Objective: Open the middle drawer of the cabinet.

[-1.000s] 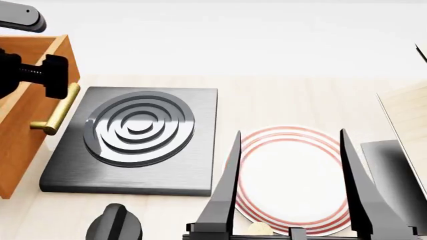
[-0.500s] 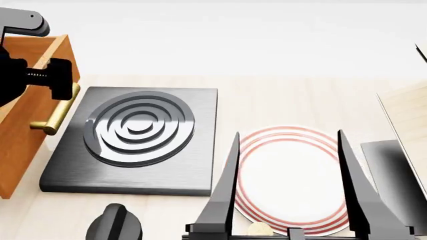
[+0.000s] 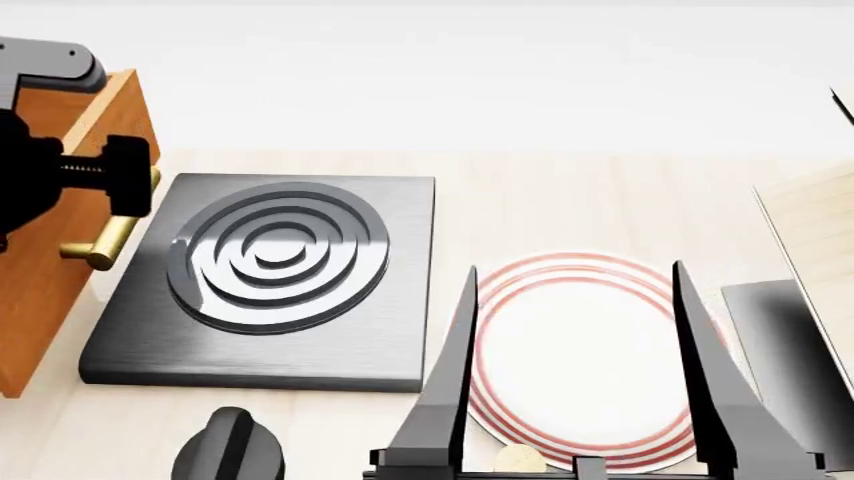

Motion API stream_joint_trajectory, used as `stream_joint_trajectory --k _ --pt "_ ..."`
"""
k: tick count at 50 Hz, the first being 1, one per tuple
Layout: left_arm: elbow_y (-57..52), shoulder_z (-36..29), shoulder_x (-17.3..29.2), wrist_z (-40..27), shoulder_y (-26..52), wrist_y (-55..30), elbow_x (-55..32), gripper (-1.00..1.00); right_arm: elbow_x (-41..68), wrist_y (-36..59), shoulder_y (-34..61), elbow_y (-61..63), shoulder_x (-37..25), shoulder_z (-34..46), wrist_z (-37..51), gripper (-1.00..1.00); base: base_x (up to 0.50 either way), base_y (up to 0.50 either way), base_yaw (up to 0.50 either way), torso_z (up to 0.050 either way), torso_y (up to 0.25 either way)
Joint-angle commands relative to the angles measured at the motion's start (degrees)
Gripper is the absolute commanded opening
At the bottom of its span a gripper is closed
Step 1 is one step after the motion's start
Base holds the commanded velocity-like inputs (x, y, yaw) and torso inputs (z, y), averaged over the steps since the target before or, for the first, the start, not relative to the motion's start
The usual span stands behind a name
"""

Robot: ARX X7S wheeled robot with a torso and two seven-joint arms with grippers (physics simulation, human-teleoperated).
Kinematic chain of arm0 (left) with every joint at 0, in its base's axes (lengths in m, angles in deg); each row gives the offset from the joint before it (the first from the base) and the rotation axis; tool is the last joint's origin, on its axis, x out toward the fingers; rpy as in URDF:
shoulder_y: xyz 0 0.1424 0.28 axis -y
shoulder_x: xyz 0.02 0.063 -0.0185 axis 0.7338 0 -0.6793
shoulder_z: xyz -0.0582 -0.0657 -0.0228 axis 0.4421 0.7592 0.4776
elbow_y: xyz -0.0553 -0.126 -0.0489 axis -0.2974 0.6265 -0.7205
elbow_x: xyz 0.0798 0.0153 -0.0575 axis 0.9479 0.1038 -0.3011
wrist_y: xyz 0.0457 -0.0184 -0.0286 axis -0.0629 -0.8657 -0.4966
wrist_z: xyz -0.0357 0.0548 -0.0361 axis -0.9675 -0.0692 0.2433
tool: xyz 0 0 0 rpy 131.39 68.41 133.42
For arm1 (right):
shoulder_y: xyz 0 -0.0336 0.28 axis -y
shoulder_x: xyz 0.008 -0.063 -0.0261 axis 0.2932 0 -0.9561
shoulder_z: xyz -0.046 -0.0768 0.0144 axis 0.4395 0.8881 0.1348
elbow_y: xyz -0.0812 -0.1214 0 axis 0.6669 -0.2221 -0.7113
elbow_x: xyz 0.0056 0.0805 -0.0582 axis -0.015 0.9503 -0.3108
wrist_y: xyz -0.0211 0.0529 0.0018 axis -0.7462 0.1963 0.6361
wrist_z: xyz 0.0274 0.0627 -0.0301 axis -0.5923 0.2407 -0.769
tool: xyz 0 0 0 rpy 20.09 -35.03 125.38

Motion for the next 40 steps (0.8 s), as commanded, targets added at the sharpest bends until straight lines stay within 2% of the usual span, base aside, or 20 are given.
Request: stream_joint_trajectory --k 1,28,36,40 --pt "0.6 3.0 -0.7 0.9 -0.4 -0.3 2.3 1.0 0.1 0.1 0.1 0.1 -0.1 0.1 0.1 1.0 0.0 0.0 0.0 0.0 0.0" --pt "-0.3 6.0 -2.1 1.8 -2.1 -1.4 2.6 1.0 0.3 -0.4 0.1 0.0 -0.4 0.1 0.2 1.0 0.0 0.0 0.0 0.0 0.0" --pt "-6.6 6.7 -1.0 0.3 -4.1 -4.7 1.3 1.0 0.4 -0.6 0.1 -0.1 -0.5 0.0 0.3 1.0 0.0 0.0 0.0 0.0 0.0" --pt "-13.7 7.4 0.7 -1.6 -6.0 -8.3 -0.3 1.0 0.4 -0.5 0.1 -0.2 -0.5 0.2 0.3 1.0 0.0 0.0 0.0 0.0 0.0"
